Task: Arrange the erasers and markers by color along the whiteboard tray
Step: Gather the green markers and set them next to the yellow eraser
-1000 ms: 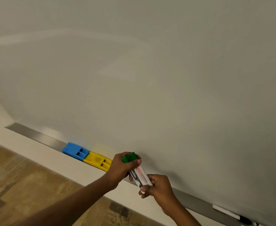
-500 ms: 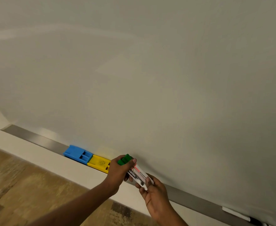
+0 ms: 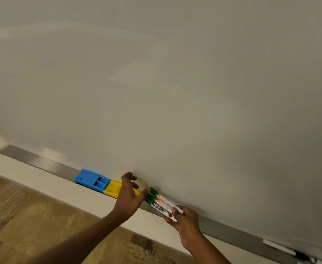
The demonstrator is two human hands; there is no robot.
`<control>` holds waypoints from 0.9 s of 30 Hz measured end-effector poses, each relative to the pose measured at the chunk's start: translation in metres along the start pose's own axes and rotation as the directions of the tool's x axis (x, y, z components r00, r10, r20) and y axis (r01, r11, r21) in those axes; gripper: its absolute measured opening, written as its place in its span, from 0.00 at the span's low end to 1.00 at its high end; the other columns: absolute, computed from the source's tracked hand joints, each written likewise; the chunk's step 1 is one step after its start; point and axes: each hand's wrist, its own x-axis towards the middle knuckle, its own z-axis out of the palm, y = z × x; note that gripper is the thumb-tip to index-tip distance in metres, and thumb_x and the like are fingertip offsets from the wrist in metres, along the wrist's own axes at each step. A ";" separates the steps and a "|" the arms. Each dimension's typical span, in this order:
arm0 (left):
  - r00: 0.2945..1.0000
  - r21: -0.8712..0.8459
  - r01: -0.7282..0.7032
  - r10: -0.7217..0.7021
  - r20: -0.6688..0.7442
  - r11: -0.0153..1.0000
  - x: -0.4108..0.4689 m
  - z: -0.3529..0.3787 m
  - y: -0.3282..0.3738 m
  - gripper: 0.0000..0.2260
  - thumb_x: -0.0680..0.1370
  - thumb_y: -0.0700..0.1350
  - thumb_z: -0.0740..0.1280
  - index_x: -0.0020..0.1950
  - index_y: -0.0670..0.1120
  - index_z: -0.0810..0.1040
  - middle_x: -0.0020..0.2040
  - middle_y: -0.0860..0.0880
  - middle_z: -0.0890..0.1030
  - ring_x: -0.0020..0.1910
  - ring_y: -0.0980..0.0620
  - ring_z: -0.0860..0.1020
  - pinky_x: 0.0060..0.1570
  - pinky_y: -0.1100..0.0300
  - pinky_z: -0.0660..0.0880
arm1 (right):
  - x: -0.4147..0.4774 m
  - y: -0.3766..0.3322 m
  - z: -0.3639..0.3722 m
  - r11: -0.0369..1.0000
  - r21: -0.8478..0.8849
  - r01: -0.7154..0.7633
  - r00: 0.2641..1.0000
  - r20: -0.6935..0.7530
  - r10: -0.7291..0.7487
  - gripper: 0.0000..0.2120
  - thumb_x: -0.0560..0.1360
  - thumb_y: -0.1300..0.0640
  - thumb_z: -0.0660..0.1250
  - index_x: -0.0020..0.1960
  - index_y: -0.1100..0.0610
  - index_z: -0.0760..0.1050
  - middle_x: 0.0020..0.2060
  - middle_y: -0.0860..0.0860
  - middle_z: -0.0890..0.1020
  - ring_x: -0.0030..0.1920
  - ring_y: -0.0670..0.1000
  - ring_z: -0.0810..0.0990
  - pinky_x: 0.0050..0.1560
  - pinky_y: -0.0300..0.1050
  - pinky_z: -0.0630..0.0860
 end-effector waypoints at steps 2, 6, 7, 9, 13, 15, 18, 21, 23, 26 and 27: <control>0.997 0.135 -0.078 0.074 0.035 0.988 0.000 -0.010 -0.014 0.29 0.73 0.53 0.72 0.66 0.46 0.61 0.56 0.51 0.72 0.50 0.55 0.75 0.42 0.63 0.74 | 0.008 0.008 0.001 0.998 -0.064 -0.016 0.999 -0.030 0.014 0.05 0.76 0.69 0.66 0.50 0.68 0.79 0.47 0.65 0.83 0.46 0.63 0.83 0.35 0.47 0.83; 0.988 0.345 -0.152 0.135 0.071 0.926 -0.004 -0.024 -0.031 0.25 0.75 0.51 0.69 0.66 0.42 0.65 0.56 0.47 0.77 0.49 0.52 0.76 0.42 0.61 0.72 | 0.024 0.016 0.007 0.990 -0.144 -0.015 0.995 -0.099 0.001 0.03 0.75 0.69 0.67 0.49 0.67 0.78 0.47 0.65 0.82 0.43 0.61 0.83 0.33 0.46 0.82; 0.985 0.384 -0.173 0.152 0.085 0.907 -0.005 -0.025 -0.034 0.24 0.74 0.49 0.70 0.66 0.42 0.66 0.57 0.46 0.77 0.50 0.51 0.76 0.42 0.61 0.72 | 0.027 0.016 0.010 0.987 -0.161 -0.015 0.993 -0.114 -0.003 0.03 0.75 0.69 0.67 0.48 0.67 0.77 0.47 0.64 0.82 0.42 0.60 0.83 0.32 0.45 0.82; 0.968 0.456 -0.248 0.205 0.141 0.855 -0.005 -0.026 -0.038 0.23 0.74 0.48 0.70 0.65 0.41 0.69 0.56 0.45 0.79 0.51 0.48 0.78 0.44 0.59 0.74 | 0.034 0.017 0.013 0.980 -0.199 -0.019 0.992 -0.126 -0.007 0.05 0.75 0.68 0.67 0.50 0.68 0.76 0.46 0.63 0.82 0.40 0.58 0.83 0.30 0.43 0.82; 0.890 0.554 -0.456 0.347 0.296 0.696 -0.004 -0.024 -0.042 0.20 0.70 0.48 0.71 0.59 0.42 0.74 0.50 0.45 0.81 0.46 0.46 0.80 0.43 0.57 0.75 | 0.042 0.018 0.023 0.967 -0.250 -0.051 0.992 -0.121 0.021 0.05 0.76 0.67 0.66 0.51 0.68 0.75 0.47 0.63 0.81 0.37 0.56 0.82 0.28 0.42 0.81; 0.842 0.591 -0.538 0.360 0.401 0.600 -0.006 -0.021 -0.044 0.20 0.69 0.50 0.70 0.58 0.44 0.76 0.49 0.46 0.81 0.45 0.46 0.80 0.44 0.57 0.77 | 0.045 0.017 0.029 0.959 -0.279 -0.057 0.990 -0.141 0.018 0.05 0.77 0.65 0.65 0.51 0.67 0.74 0.48 0.63 0.81 0.35 0.55 0.81 0.26 0.41 0.80; 0.781 0.626 -0.618 0.275 0.561 0.476 -0.008 -0.014 -0.053 0.25 0.71 0.53 0.67 0.65 0.43 0.74 0.58 0.45 0.81 0.57 0.43 0.78 0.56 0.52 0.75 | 0.048 0.017 0.038 0.927 -0.367 -0.077 0.983 -0.182 0.010 0.03 0.79 0.63 0.61 0.50 0.63 0.69 0.51 0.63 0.80 0.36 0.54 0.79 0.27 0.40 0.75; 0.739 0.634 -0.636 0.113 0.664 0.439 -0.012 -0.005 -0.061 0.30 0.77 0.56 0.56 0.76 0.43 0.57 0.76 0.43 0.60 0.75 0.44 0.56 0.73 0.49 0.54 | 0.049 0.019 0.047 0.921 -0.370 -0.121 0.972 -0.231 0.035 0.04 0.80 0.64 0.57 0.53 0.64 0.68 0.50 0.62 0.78 0.39 0.54 0.77 0.30 0.40 0.71; 0.711 0.631 -0.654 0.056 0.700 0.416 -0.014 0.000 -0.063 0.31 0.79 0.56 0.54 0.77 0.44 0.50 0.78 0.44 0.52 0.77 0.47 0.47 0.73 0.50 0.47 | 0.049 0.020 0.052 0.937 -0.311 -0.160 0.967 -0.240 0.085 0.04 0.79 0.65 0.56 0.52 0.64 0.68 0.48 0.62 0.78 0.39 0.53 0.75 0.35 0.41 0.72; 0.683 0.632 -0.678 0.004 0.731 0.375 -0.015 0.005 -0.063 0.32 0.80 0.57 0.53 0.77 0.43 0.45 0.79 0.44 0.47 0.77 0.47 0.44 0.73 0.50 0.45 | 0.053 0.021 0.060 0.939 -0.267 -0.217 0.940 -0.316 0.128 0.09 0.79 0.66 0.55 0.57 0.66 0.70 0.59 0.65 0.77 0.50 0.57 0.76 0.48 0.45 0.72; 0.679 0.634 -0.681 -0.009 0.734 0.366 -0.015 0.006 -0.063 0.32 0.80 0.57 0.53 0.77 0.43 0.45 0.79 0.43 0.47 0.77 0.47 0.44 0.73 0.50 0.45 | 0.052 0.021 0.064 0.933 -0.264 -0.246 0.924 -0.354 0.144 0.12 0.79 0.65 0.55 0.61 0.67 0.69 0.61 0.64 0.76 0.54 0.59 0.77 0.52 0.46 0.72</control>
